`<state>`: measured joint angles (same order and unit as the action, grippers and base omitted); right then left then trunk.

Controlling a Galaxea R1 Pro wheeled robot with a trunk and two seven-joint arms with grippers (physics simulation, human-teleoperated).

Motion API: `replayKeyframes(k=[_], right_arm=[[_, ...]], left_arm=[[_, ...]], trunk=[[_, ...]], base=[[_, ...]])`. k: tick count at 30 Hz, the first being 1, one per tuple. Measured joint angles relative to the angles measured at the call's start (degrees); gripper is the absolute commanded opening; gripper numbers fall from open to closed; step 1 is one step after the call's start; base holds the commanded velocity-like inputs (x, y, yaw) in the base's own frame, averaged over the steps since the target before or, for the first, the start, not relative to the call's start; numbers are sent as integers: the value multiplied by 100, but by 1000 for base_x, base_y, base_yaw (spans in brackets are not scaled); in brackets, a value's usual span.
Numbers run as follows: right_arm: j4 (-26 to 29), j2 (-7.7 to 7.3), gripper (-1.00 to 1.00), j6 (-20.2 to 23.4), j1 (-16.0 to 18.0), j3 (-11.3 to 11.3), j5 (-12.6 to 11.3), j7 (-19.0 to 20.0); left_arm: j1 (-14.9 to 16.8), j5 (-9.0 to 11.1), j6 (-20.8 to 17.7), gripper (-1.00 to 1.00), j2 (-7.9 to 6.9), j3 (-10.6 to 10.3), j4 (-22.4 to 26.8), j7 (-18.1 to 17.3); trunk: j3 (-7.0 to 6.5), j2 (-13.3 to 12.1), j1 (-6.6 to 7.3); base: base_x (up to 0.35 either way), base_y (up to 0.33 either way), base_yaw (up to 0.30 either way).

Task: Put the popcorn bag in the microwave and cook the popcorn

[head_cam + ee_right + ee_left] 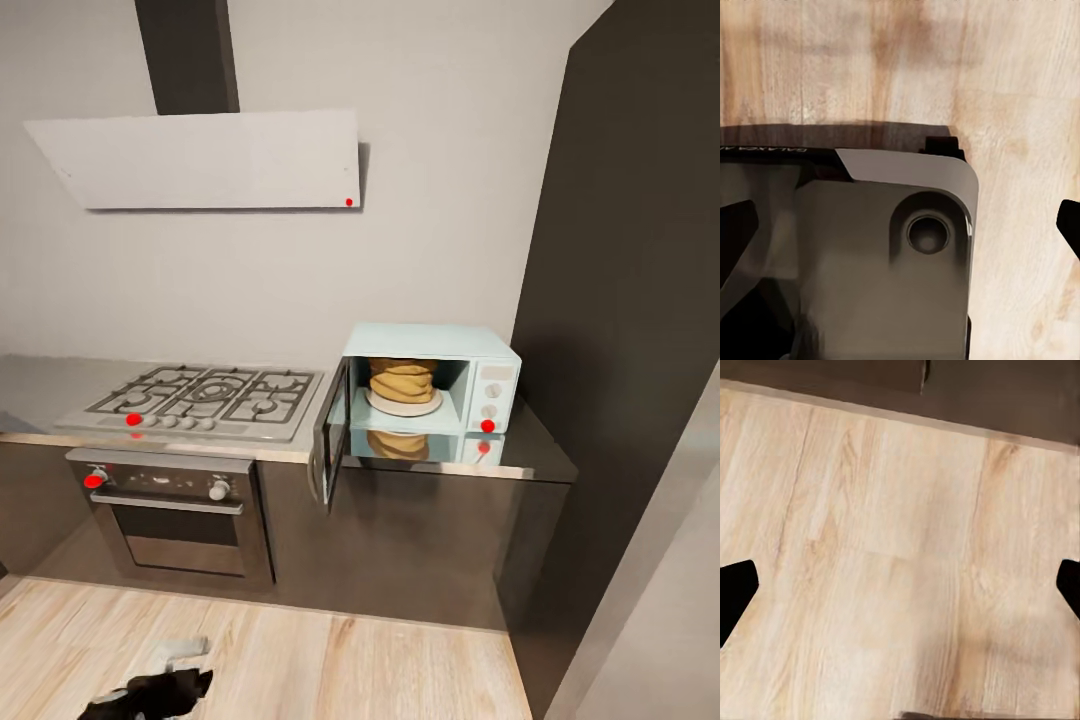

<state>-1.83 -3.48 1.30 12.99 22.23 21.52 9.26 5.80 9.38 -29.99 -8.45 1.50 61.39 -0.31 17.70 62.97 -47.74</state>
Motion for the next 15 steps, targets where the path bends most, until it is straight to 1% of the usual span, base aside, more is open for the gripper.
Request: replayKeyframes(k=[2,3,5,6,7,8,9,10,11,12,13,15], right_arm=[[-2,0,100,0,-3,-3,0,0],[-2,-1,100,1,-3,-3,0,0],[-1,-1,100,0,-4,-4,0,0],[-1,-1,100,-1,-3,-4,0,0],[2,-1,100,-1,-2,-4,0,0],[3,-1,100,-2,-3,-4,0,0],[3,-2,100,-6,-4,-4,0,0],[4,-3,100,-8,-4,-4,0,0],[4,-5,100,-9,-4,-4,0,0],[2,-7,100,-4,-4,-4,0,0],[4,-8,100,-7,-3,-4,0,0],[5,-9,100,-9,-4,-4,0,0]], left_arm=[[623,17,-299,100,5,0,169,-3],[875,24,-355,100,8,0,201,-7],[1575,44,-431,100,25,-1,233,-64],[2046,45,-545,100,32,-1,280,-181],[2661,46,-657,100,34,-2,316,-204],[2765,41,-799,100,35,-2,398,-229],[3034,131,-1055,100,35,-2,638,-341],[3171,253,-1187,100,34,-2,798,-468],[3254,513,-1387,100,27,-6,1003,-740],[3308,798,-1568,100,8,-7,1175,-1114],[3329,941,-1650,100,-2,-9,1247,-1367],[3338,1009,-1684,100,-3,-20,1260,-1497]], trunk=[[0,0,0],[-1,0,0],[-1,0,0],[2,0,0],[-1,0,0],[0,0,0],[0,0,0],[0,0,0],[0,1,0],[0,0,0],[0,0,0],[1,0,0]], base=[[0,0,0],[0,0,0],[0,0,0],[0,0,0],[0,0,0],[0,0,0],[0,0,0],[0,0,0],[0,0,0],[0,0,0],[0,0,0],[0,0,0]])
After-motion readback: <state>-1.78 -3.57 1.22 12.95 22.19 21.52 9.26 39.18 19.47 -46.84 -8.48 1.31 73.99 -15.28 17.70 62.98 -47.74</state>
